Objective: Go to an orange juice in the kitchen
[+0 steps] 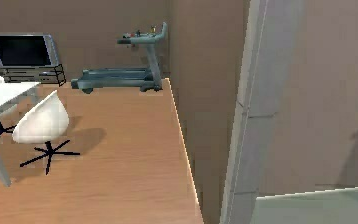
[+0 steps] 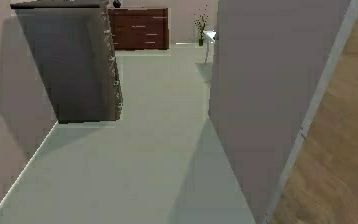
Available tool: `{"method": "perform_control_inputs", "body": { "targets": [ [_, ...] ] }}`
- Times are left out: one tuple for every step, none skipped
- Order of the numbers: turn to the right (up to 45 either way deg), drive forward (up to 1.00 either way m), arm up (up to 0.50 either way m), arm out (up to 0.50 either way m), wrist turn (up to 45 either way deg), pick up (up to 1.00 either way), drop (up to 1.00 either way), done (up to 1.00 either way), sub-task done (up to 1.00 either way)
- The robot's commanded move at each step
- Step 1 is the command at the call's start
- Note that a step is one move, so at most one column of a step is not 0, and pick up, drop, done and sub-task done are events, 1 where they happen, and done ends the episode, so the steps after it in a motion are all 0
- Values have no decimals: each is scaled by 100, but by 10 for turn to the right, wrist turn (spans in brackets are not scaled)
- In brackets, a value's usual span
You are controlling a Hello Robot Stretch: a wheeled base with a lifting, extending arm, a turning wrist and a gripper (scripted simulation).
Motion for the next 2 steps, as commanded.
{"method": "perform_control_inputs", "body": {
  "targets": [
    [0,10,0,0,0,0,0,0,0],
    [-450,0,0,0,0,0,0,0,0]
  ]
}}
